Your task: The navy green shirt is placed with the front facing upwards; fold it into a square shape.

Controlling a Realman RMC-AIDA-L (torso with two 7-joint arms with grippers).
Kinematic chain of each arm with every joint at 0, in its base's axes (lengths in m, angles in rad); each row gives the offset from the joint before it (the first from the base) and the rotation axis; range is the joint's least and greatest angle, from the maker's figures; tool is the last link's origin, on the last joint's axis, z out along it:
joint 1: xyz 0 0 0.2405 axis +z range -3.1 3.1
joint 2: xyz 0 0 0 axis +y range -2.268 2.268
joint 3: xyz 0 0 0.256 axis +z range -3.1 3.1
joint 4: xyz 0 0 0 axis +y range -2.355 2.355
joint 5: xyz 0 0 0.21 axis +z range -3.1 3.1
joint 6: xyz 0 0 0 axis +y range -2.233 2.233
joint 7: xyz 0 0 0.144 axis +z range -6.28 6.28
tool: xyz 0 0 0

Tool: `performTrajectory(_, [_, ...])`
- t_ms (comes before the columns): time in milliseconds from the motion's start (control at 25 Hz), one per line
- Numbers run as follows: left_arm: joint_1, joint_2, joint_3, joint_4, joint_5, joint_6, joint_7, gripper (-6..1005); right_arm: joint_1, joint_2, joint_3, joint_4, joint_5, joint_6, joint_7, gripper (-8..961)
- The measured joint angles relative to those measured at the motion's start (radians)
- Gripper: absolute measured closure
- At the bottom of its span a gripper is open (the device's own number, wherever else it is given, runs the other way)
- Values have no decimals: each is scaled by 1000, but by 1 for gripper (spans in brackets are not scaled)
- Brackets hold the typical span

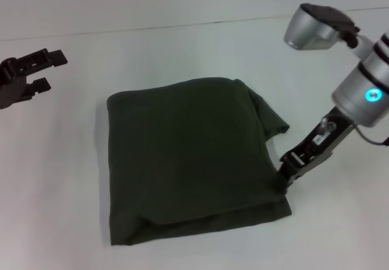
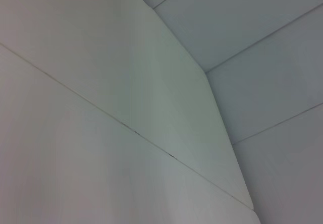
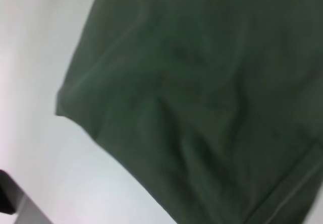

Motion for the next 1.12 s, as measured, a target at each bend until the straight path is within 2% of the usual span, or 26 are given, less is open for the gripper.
performTrajectory(440, [-6,4,-2,1,0,0,-7,50,10,-34,22,-14,-36,-45,-2,930])
performTrajectory(680, [-6,5,-1,1,0,-1,-8,50,9,-27,65,-81,-38,-94,-16,927])
performTrajectory(920, [-3,3,-1,-1,0,-10,-8,51,2,-16,37,-35,-135,-62,-28,924])
performTrajectory(1120, [-4,3,5,-5,5,-10,-8,51,1,-12,37,-27,-149,-51,-30,922])
